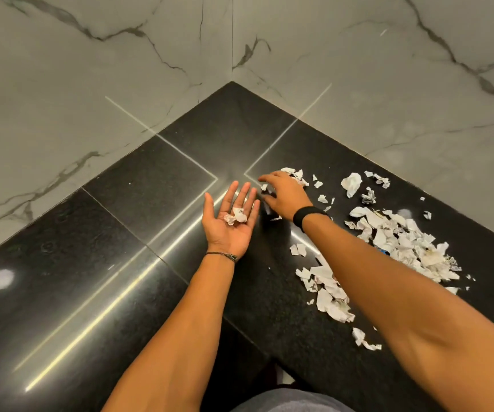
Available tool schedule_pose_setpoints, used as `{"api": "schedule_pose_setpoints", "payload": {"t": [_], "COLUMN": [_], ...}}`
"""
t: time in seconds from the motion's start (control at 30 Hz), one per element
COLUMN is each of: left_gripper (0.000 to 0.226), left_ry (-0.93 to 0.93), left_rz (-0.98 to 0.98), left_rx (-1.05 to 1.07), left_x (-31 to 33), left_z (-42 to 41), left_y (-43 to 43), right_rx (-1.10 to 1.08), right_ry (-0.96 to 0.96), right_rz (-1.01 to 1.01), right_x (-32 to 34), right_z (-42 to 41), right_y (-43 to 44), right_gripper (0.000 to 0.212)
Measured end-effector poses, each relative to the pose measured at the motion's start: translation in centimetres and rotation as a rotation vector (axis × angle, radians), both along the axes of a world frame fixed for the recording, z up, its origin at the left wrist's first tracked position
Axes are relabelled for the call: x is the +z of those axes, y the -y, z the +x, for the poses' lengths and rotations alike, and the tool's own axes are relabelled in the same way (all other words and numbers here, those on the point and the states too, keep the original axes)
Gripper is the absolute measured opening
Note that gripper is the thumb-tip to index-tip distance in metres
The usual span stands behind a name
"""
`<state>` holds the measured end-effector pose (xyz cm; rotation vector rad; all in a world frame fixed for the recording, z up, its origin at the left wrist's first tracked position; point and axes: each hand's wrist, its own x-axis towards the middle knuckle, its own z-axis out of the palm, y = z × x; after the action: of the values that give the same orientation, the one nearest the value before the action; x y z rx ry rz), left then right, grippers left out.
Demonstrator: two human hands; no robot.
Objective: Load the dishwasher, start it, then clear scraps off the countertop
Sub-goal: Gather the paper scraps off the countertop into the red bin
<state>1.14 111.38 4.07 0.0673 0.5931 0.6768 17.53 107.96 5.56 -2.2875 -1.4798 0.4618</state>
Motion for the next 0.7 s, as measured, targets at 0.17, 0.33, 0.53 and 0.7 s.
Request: {"api": "schedule_pose_setpoints", "payload": {"t": [0.17,0.33,0.53,0.7], "left_gripper": [0.071,0.070,0.068,0.069], "left_ry": [-0.058,-0.095,-0.102,-0.036], "left_rz": [0.011,0.030,0.033,0.018], "left_rx": [0.013,0.011,-0.033,-0.063], "left_x": [-0.3,-0.6,-0.2,0.0], "left_z": [0.0,0.6,2.2,4.1], "left_y": [-0.8,-0.3,1.5,2.5], "right_rx": [0.124,0.062,-0.169,-0.032], "right_ry": [0.131,0.112,-0.234,-0.243], "right_rz": [-0.047,0.037,0.379,0.419], "right_x": [-2.0,-1.8,1.8,3.7], "right_z": [-0.3,-1.1,-3.4,-4.6], "right_y": [-0.4,2.9,6.0,7.3], "right_gripper": [0.027,0.018,0.014,0.018]}}
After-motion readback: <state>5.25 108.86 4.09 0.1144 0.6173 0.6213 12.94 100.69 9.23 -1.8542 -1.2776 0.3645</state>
